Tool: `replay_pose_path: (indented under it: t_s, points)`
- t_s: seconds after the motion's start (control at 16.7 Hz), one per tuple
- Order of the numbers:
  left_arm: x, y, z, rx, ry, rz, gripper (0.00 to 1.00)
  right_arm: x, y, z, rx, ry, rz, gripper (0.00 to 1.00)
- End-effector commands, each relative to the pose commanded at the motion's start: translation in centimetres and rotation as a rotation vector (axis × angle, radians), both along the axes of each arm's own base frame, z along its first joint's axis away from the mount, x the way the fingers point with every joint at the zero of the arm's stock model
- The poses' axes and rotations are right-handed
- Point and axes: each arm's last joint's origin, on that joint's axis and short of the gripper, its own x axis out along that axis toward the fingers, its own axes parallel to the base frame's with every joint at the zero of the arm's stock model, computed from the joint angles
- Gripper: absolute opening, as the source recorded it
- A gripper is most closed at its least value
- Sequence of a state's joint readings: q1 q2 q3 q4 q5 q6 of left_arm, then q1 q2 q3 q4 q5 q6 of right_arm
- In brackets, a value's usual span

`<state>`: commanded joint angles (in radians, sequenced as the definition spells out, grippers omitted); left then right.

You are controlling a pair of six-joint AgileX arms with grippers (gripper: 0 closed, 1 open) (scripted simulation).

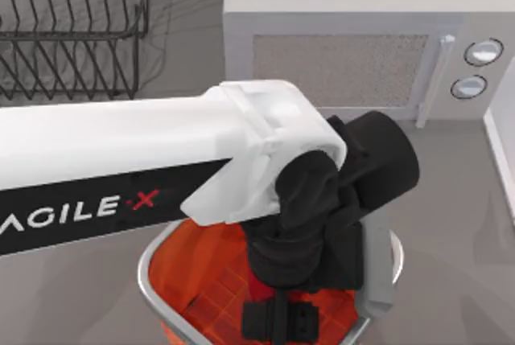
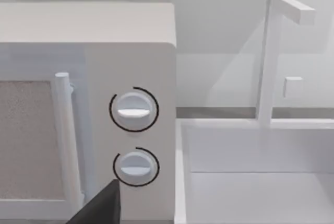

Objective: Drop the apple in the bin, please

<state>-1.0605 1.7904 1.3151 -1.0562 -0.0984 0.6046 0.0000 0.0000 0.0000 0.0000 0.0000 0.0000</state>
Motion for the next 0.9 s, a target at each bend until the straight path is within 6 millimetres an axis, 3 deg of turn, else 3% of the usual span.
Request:
replay_pose_path:
  t_s: [0.12,0.9]
  points:
    - [0.00,0.00,0.00,0.000,0.000,0.000,0.00,0.00,0.00,0.00,0.000,0.000,0.000,1.00]
    - [0.00,0.00,0.00,0.000,0.000,0.000,0.98,0.00,0.00,0.00,0.000,0.000,0.000,1.00]
